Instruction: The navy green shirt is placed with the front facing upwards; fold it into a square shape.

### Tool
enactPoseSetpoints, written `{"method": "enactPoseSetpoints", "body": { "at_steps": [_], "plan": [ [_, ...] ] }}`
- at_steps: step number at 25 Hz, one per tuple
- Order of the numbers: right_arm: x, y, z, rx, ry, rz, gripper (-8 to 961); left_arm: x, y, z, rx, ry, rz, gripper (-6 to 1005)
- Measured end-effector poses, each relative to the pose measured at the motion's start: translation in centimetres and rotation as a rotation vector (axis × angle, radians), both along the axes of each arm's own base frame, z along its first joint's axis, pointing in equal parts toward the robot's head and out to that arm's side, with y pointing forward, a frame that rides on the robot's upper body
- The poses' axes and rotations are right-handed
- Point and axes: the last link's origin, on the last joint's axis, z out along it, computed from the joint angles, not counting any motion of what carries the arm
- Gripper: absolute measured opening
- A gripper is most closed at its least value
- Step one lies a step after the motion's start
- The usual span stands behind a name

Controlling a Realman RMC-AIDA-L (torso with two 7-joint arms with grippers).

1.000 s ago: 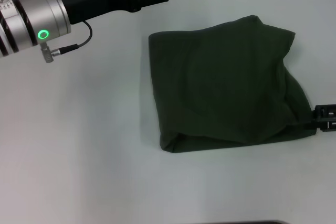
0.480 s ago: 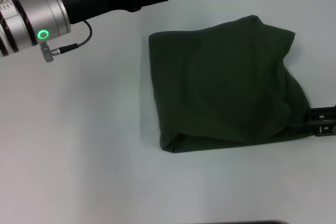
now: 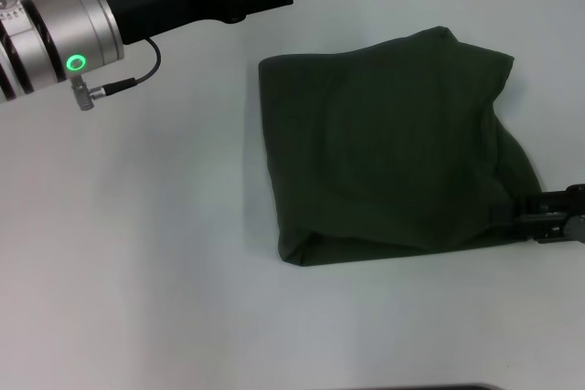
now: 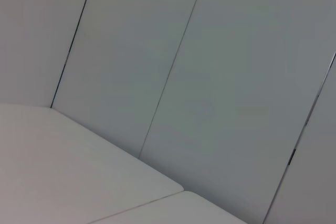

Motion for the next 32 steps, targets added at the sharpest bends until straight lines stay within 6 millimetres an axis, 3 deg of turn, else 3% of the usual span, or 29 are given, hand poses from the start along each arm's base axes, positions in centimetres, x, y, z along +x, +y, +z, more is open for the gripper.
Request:
{"method": "enactPoseSetpoints", "body": {
  "at_steps": [25,32],
  "plan": [
    [0.16,0.92,0.17,0.037,-0.001,-0.081,761,-0.14,-0.07,-0.17,0.001,0.005,-0.004,913],
    [0.19,0.97,0.00,0.017,-0.007,-0.115,625,-0.13,-0.07,-0.17,0.003,0.007,-0.006,912]
  ]
}}
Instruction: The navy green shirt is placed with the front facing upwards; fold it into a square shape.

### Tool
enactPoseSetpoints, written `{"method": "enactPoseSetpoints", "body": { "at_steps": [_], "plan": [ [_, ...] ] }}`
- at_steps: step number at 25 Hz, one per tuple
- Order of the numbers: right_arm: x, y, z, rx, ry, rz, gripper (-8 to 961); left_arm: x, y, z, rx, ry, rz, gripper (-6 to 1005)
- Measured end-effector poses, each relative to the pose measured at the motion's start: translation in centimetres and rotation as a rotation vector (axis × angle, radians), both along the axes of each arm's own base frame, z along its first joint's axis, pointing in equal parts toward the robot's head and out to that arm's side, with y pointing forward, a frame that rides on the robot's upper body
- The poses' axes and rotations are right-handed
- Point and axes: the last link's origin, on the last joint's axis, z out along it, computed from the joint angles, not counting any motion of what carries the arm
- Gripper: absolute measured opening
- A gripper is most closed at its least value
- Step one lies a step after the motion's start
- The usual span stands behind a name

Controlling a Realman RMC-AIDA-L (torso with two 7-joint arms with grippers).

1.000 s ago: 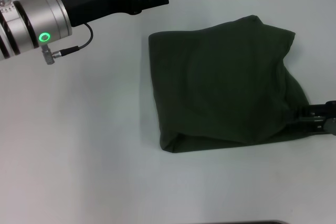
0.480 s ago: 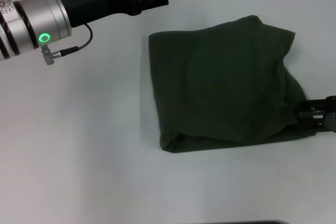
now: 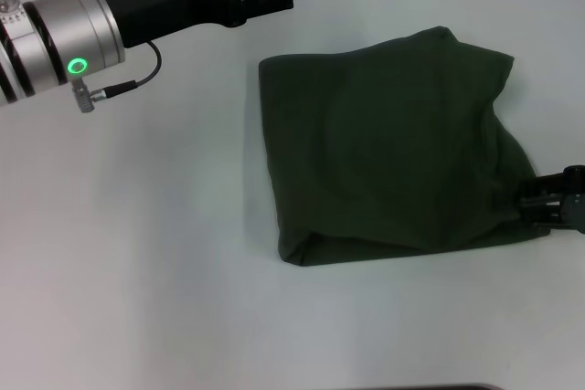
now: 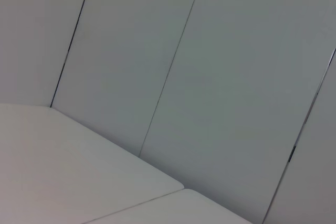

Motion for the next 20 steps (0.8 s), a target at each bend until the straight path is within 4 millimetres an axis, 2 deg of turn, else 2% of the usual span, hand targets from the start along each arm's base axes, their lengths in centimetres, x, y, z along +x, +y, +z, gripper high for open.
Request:
{"method": "enactPoseSetpoints", "body": {
  "at_steps": [4,7,17,20],
  "plan": [
    [0.1,-0.2,0.0,-0.002,0.000,-0.011,495,0.0,0.0,0.0,0.005,0.004,-0.006,911],
    [0.3,-0.3,0.1,0.004,-0.001,-0.012,264,0.0,0.0,0.0,0.006,0.005,-0.006,910],
    [0.6,-0.9,1.2,0.054,0.024,0.029,49,0.0,0.1,0.0,0.011,0.007,-0.002,909],
    [0.3,-1.1,1.9,0.084,0.057,0.051,47,0.0,0.2,0.0,0.011,0.006,-0.002,909]
  ]
}}
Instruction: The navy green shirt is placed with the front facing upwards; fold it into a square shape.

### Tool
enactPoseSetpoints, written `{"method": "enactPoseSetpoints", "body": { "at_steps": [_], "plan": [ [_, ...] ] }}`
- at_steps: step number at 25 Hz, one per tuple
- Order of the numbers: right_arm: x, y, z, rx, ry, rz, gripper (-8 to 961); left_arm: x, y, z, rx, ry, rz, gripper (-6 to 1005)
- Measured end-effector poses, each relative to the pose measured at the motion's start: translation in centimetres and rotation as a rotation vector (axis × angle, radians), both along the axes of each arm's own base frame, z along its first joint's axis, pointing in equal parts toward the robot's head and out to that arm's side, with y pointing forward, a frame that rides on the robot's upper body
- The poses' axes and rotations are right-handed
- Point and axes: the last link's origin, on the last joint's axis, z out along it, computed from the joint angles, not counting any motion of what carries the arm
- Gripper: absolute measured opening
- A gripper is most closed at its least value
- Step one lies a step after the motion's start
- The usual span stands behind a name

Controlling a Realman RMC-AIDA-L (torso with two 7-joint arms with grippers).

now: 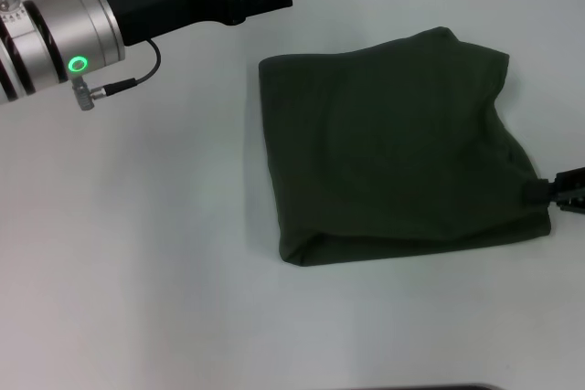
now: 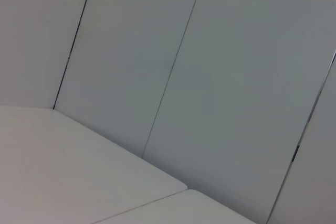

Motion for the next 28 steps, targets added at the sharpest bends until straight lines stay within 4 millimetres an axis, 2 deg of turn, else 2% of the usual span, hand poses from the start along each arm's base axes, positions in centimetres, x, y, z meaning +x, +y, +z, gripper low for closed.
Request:
{"method": "enactPoseSetpoints", "body": {
  "at_steps": [5,9,28],
  "plan": [
    [-0.2,-0.6,1.3,0.040,0.042,0.025,45,0.0,0.0,0.0,-0.001,-0.001,0.001,909],
    [0.0,-1.0,1.5,0.050,0.046,0.021,43,0.0,0.0,0.0,-0.002,-0.002,0.002,909],
    [1.9,-3.5,0.8,0.049,0.026,-0.052,43,0.1,-0.1,0.0,-0.008,-0.005,-0.005,910]
  ]
}}
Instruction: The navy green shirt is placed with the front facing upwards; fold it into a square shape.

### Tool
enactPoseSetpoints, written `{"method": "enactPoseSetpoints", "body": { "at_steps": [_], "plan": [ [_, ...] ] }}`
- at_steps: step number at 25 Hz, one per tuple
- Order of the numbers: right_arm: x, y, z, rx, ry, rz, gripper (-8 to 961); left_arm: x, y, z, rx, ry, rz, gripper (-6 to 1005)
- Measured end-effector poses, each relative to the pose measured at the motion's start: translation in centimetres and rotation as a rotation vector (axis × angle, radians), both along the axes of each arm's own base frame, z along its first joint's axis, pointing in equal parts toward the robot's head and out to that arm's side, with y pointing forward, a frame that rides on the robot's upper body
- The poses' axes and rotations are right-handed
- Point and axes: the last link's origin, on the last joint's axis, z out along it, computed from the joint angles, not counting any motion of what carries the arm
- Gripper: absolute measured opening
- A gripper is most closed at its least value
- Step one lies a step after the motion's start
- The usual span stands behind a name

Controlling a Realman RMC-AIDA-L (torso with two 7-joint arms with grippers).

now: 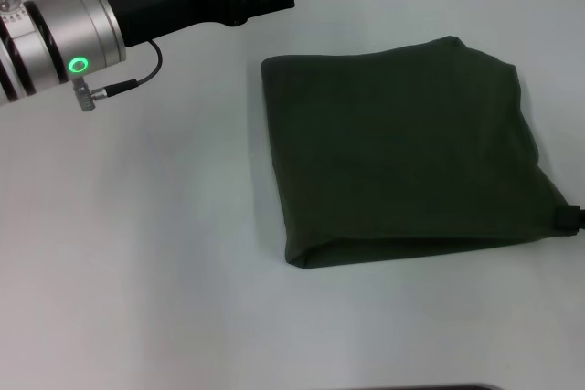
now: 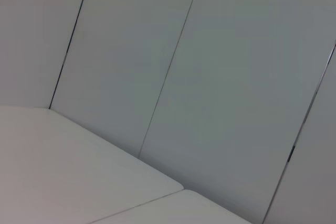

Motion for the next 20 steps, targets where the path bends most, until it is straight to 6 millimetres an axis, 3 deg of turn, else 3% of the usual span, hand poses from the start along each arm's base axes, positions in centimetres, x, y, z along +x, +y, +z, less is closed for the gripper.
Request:
{"method": "enactPoseSetpoints", "body": {
  "at_steps": [10,20],
  "plan": [
    [0.5,-0.6,-0.8,-0.018,-0.027,-0.013,44,0.0,0.1,0.1,0.004,0.004,-0.001,910],
    [1.6,-1.3,1.5,0.122,-0.011,-0.054,398,-0.1,0.1,0.1,0.007,0.006,0.002,909]
  ]
}}
